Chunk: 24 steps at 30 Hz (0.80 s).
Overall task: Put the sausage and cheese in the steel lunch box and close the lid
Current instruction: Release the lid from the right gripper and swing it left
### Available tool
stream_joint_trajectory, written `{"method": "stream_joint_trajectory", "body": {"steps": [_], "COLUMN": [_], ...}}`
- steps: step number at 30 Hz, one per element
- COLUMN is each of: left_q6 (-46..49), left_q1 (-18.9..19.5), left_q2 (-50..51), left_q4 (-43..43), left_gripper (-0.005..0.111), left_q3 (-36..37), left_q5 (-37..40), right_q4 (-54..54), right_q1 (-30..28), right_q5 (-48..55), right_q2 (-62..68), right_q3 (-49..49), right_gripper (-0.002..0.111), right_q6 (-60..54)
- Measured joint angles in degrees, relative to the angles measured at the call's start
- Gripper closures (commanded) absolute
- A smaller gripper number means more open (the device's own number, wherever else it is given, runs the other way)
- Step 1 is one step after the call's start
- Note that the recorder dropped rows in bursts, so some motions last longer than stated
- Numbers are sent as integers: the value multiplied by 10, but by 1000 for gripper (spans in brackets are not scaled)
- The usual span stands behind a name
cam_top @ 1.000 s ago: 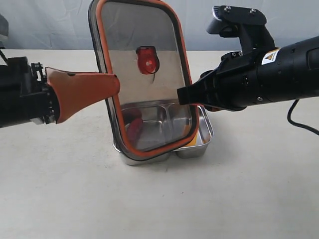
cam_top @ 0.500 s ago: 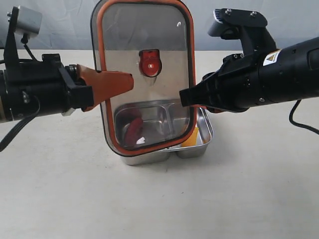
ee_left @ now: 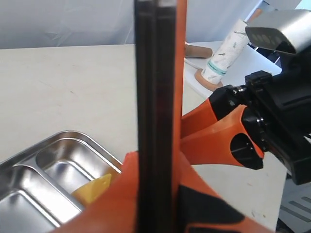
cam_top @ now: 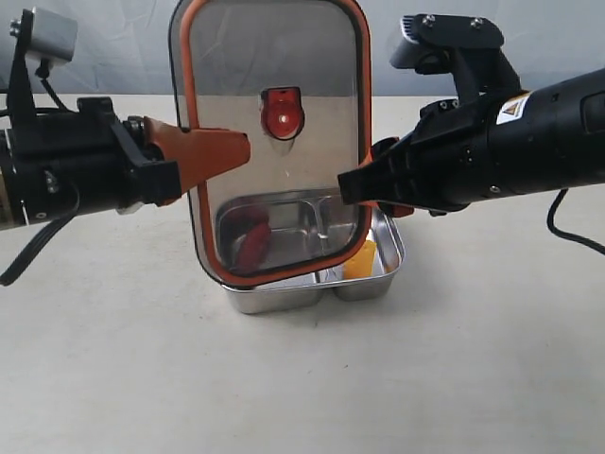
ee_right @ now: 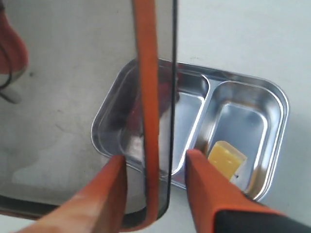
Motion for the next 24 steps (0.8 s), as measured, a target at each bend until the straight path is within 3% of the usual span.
{"method": "stream_joint_trajectory", "body": {"steps": [10,20,24], "left_q6": [20,25,27], "left_q1": [0,-1,-26], "left_q2": [3,3,3], "left_q4": [23,193,275], "left_gripper": [107,107,107], "left_q3": [-27,-86,-88], "left_q5": [79,255,292], "right_q4": [-94,-253,-272], "right_q1": [0,0,0], "right_q5": [-13,5,11], "right_q2": [-51,-125,-131], "right_q3": [0,0,0], "right_gripper": [69,69,69], "right_q6": [44,183,196]}}
